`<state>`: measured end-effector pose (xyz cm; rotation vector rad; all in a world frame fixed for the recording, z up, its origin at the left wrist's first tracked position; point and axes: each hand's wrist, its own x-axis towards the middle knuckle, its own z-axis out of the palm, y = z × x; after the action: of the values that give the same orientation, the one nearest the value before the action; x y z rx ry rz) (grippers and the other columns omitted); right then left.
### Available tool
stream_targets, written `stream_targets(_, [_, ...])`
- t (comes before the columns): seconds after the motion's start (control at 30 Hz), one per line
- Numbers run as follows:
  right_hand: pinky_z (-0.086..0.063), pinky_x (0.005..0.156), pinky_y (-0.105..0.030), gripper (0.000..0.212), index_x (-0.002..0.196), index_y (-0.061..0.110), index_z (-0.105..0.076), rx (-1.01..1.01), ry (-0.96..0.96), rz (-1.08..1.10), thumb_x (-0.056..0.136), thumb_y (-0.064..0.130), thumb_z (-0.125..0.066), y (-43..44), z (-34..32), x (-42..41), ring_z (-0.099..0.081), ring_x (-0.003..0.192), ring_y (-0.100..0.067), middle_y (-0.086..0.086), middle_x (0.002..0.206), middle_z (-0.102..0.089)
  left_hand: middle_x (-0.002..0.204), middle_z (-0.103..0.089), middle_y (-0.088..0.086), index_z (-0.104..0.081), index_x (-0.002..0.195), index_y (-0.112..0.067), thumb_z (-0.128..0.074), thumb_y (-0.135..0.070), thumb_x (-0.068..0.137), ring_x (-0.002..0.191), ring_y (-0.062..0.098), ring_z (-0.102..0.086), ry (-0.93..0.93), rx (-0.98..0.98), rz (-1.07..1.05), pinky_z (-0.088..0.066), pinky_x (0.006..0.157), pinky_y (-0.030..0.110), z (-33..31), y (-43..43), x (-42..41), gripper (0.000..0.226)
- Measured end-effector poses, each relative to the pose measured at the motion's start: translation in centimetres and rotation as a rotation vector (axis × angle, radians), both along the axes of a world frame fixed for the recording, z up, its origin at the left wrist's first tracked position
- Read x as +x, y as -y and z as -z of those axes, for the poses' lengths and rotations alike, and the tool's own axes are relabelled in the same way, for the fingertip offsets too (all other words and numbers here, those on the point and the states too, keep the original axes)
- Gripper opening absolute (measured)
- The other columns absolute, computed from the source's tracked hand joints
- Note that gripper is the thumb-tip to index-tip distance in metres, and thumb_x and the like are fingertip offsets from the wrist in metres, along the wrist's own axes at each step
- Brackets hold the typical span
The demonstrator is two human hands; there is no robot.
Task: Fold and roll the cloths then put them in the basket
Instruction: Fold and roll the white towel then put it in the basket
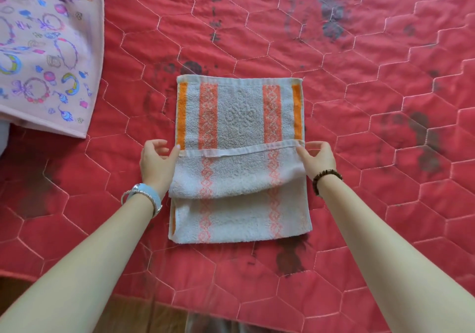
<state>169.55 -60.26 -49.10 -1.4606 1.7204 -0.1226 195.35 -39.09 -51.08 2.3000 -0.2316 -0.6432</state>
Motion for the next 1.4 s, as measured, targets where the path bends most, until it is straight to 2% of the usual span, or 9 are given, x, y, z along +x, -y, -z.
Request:
stream_targets(0.17, [-0.048, 0.087, -0.034, 0.034, 0.118, 0.013, -0.053, 0.017, 0.024, 0.124, 0.094, 0.036, -0.059, -3.3, -0.5, -2.1, -0.059, 0.1, -0.022, 0.0, 0.108, -0.057, 0.102, -0.065, 0.007, -0.056, 0.107, -0.019, -0.068, -0.035, 0.088, 0.096, 0.022, -0.061, -0.051, 0.024, -0.073, -0.051, 0.089, 0.041, -1.0, -3.7, -2.7, 0.027])
stream_targets(0.3, [-0.053, 0.091, -0.049, 0.025, 0.108, 0.022, -0.05, 0.085, 0.016, 0.138, 0.09, 0.036, -0.061, -6.5, -0.3, -4.0, -0.065, 0.1, -0.029, -0.006, 0.113, -0.063, 0.099, -0.061, -0.003, -0.052, 0.116, -0.018, -0.069, -0.027, 0.09, 0.087, 0.01, -0.06, -0.148, -0.062, -0.023, -0.05, 0.081, 0.025, -1.7, -6.7, -5.0, 0.032])
stream_targets(0.37, [-0.05, 0.094, -0.041, 0.031, 0.116, 0.016, -0.055, 0.08, -0.032, 0.095, 0.091, 0.033, -0.063, -7.9, -0.5, -4.7, -0.062, 0.102, -0.025, -0.001, 0.111, -0.061, 0.101, -0.06, -0.008, -0.051, 0.117, -0.018, -0.075, -0.027, 0.086, 0.089, 0.003, -0.059, -0.193, -0.091, 0.028, -0.048, 0.082, 0.021, -1.7, -8.1, -5.8, 0.04])
stream_targets(0.57, [-0.041, 0.084, -0.029, 0.031, 0.118, 0.01, -0.058, 0.09, -0.164, 0.075, 0.089, 0.02, -0.066, -10.2, -0.3, -6.4, -0.058, 0.097, -0.02, -0.004, 0.106, -0.062, 0.107, -0.061, 0.0, -0.049, 0.114, -0.019, -0.084, -0.02, 0.077, 0.086, 0.011, -0.063, -0.222, -0.043, 0.056, -0.052, 0.081, 0.033, -1.1, -10.6, -7.5, 0.051])
stream_targets(0.7, [-0.048, 0.094, -0.036, 0.031, 0.116, 0.01, -0.063, 0.071, -0.144, 0.028, 0.088, 0.023, -0.067, -10.7, -0.5, -6.9, -0.063, 0.101, -0.024, -0.008, 0.106, -0.069, 0.105, -0.066, 0.007, -0.048, 0.123, -0.013, -0.077, -0.012, 0.084, 0.087, 0.013, -0.064, -0.398, -0.115, -0.026, -0.051, 0.073, 0.027, -0.9, -10.9, -7.8, 0.048])
stream_targets(0.8, [-0.047, 0.089, -0.036, 0.026, 0.111, 0.008, -0.067, 0.055, -0.12, -0.071, 0.093, 0.025, -0.063, -11.1, -0.7, -8.0, -0.058, 0.093, -0.021, -0.007, 0.104, -0.067, 0.095, -0.069, 0.006, -0.052, 0.129, -0.007, -0.07, -0.01, 0.09, 0.078, 0.015, -0.061, -0.445, -0.126, -0.021, -0.049, 0.069, 0.024, -1.0, -11.4, -7.6, 0.043])
stream_targets(1.07, [-0.045, 0.091, -0.036, 0.017, 0.106, 0.01, -0.067, 0.105, -0.175, -0.13, 0.095, 0.021, -0.06, -12.3, -2.2, -11.9, -0.06, 0.102, -0.025, -0.003, 0.102, -0.065, 0.098, -0.07, 0.01, -0.056, 0.127, -0.013, -0.069, -0.009, 0.09, 0.094, 0.021, -0.066, -0.539, -0.053, 0.153, -0.05, 0.094, 0.037, -2.1, -14.4, -6.2, 0.039])
stream_targets(1.23, [-0.045, 0.09, -0.033, 0.025, 0.112, 0.005, -0.067, 0.305, -0.261, -0.193, 0.095, 0.022, -0.061, -13.0, -2.4, -12.5, -0.06, 0.097, -0.024, -0.009, 0.106, -0.068, 0.097, -0.066, 0.01, -0.052, 0.131, -0.006, -0.071, 0.002, 0.085, 0.088, 0.016, -0.063, -0.57, 0.089, 0.274, -0.047, 0.077, 0.02, -2.8, -15.3, -6.1, 0.05])
stream_targets(1.4, [-0.046, 0.09, -0.033, 0.035, 0.114, 0.008, -0.066, 0.276, -0.199, -0.227, 0.092, 0.035, -0.064, -12.7, -2.6, -11.1, -0.061, 0.107, -0.023, -0.005, 0.111, -0.067, 0.105, -0.069, 0.013, -0.053, 0.122, -0.012, -0.078, -0.007, 0.082, 0.098, 0.02, -0.067, -0.523, 0.127, 0.291, -0.05, 0.077, 0.023, -2.4, -14.6, -6.2, 0.047])
